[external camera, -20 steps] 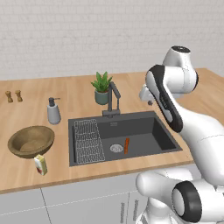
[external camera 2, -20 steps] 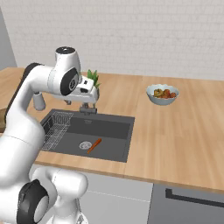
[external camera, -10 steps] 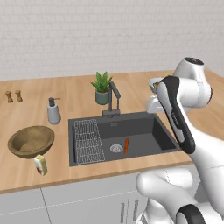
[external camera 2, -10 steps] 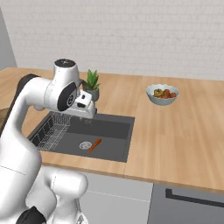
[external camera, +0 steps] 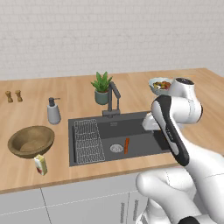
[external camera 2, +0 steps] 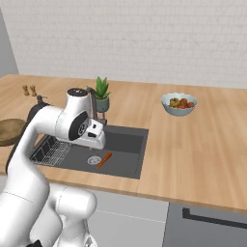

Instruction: Pick the carrot from the sink and place it in the bowl. Then pick the bowl and place it in the microwave. Then close the microwave door and press the start button.

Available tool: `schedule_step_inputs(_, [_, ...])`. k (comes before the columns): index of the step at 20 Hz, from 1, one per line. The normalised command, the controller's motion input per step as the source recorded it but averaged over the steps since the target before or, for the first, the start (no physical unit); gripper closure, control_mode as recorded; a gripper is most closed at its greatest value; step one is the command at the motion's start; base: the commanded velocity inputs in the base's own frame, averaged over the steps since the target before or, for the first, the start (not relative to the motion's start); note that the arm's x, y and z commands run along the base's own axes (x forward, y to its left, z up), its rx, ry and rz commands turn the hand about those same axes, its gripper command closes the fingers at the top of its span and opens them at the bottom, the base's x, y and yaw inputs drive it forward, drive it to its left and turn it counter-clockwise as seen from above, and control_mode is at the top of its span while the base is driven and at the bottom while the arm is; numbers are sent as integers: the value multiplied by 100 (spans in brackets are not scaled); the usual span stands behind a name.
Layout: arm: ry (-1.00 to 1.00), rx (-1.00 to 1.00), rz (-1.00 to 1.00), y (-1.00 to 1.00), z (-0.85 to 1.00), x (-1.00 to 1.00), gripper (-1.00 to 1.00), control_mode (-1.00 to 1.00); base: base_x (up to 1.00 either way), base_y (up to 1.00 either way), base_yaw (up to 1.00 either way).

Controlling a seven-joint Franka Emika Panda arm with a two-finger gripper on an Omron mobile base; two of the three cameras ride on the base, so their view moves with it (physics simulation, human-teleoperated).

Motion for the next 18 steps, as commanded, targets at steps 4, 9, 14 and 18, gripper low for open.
schedule_step_inputs(4, [6,0,0,5,-56,41,-100,-100,0,0,0])
schedule_step_inputs(9, [7,0,0,5,-47,51,-100,-100,0,0,0])
schedule_step_inputs(14, [9,0,0,11,-55,51,-100,-100,0,0,0])
schedule_step_inputs(18, [2,0,0,14,-32,51,-100,-100,0,0,0])
